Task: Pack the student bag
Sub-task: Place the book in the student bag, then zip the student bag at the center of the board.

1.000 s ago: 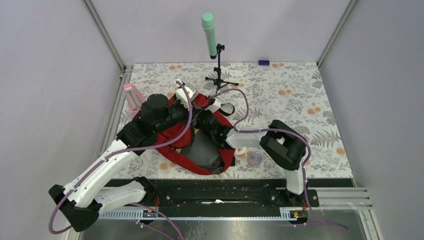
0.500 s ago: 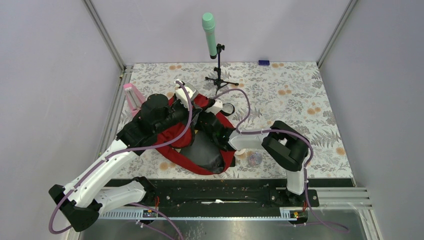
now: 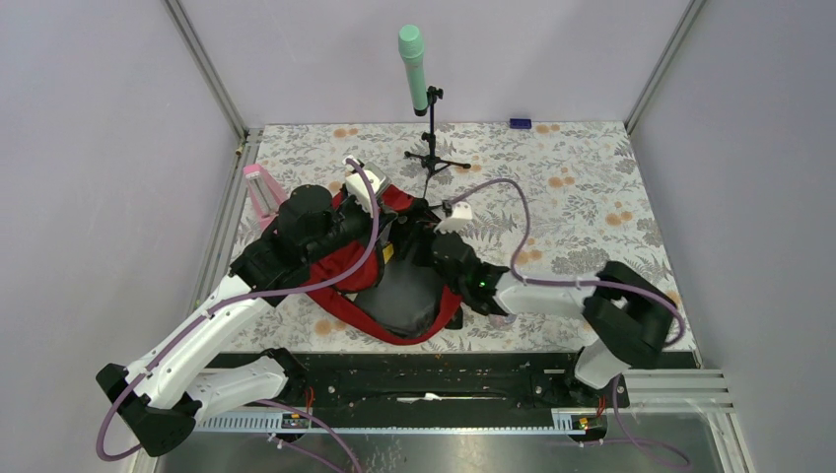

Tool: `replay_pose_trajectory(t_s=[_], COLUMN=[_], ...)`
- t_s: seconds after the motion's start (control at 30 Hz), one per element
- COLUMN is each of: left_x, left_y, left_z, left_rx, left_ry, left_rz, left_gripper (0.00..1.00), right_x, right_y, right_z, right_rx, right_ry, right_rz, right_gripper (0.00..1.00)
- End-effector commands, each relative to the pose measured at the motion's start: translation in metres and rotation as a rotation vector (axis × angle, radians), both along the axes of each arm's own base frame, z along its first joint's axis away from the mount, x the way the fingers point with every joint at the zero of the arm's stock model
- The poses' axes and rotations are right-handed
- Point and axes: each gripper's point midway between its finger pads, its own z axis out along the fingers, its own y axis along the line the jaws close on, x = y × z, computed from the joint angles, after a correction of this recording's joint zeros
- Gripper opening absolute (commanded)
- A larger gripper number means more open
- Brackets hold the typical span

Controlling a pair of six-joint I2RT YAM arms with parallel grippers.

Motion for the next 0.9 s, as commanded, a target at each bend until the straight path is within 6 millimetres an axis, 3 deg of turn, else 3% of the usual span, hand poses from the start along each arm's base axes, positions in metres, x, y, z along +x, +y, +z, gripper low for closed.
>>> replay_pose_trajectory(t_s=[0.0,0.2,0.27,0.37,0.4,0.47,0.53,0.63,0.7,0.8,0.87], left_x=[0.008,0.003,0.003,0.003,0.001,-0.008,-0.016,-0.016,-0.006,0.012,0.018], left_y=[0.002,-0.007,-0.004,0.009,0.012,0.017,0.022,0.038,0.054,0.084,0.096], left_z=[0.039,0.037,0.038,0.047,0.05,0.057,0.062,0.054,0.036,0.003,-0.013], left_rx=[-0.099,-0.112,-0.114,-0.172,-0.188,-0.225,-0.259,-0.235,-0.178,-0.145,-0.183], left_ry=[-0.11,-0.066,-0.068,-0.052,-0.054,-0.053,-0.053,-0.023,0.019,0.116,0.179], left_rz=[0.046,-0.001,0.015,0.093,0.102,0.1,0.097,0.153,0.235,0.369,0.41], left_gripper=[0.0,0.0,0.18,0.67,0.77,0.94,0.99,0.99,0.99,0.99,0.99], right_x=[-0.018,-0.046,-0.052,-0.057,-0.059,-0.064,-0.068,-0.073,-0.077,-0.083,-0.088], right_y=[-0.033,-0.097,-0.119,-0.158,-0.17,-0.191,-0.203,-0.203,-0.19,-0.153,-0.124], right_z=[0.036,0.044,0.045,0.067,0.078,0.101,0.121,0.146,0.155,0.157,0.147], right_rx=[0.043,-0.013,-0.052,-0.085,-0.092,-0.103,-0.145,-0.237,-0.287,-0.334,-0.357], right_ry=[-0.072,-0.103,-0.118,-0.194,-0.227,-0.299,-0.361,-0.43,-0.447,-0.432,-0.376], right_rz=[-0.005,-0.051,-0.081,-0.155,-0.177,-0.207,-0.208,-0.14,-0.044,0.14,0.268], right_gripper=[0.84,0.87,0.88,0.91,0.92,0.95,0.98,1.0,1.0,1.0,0.99])
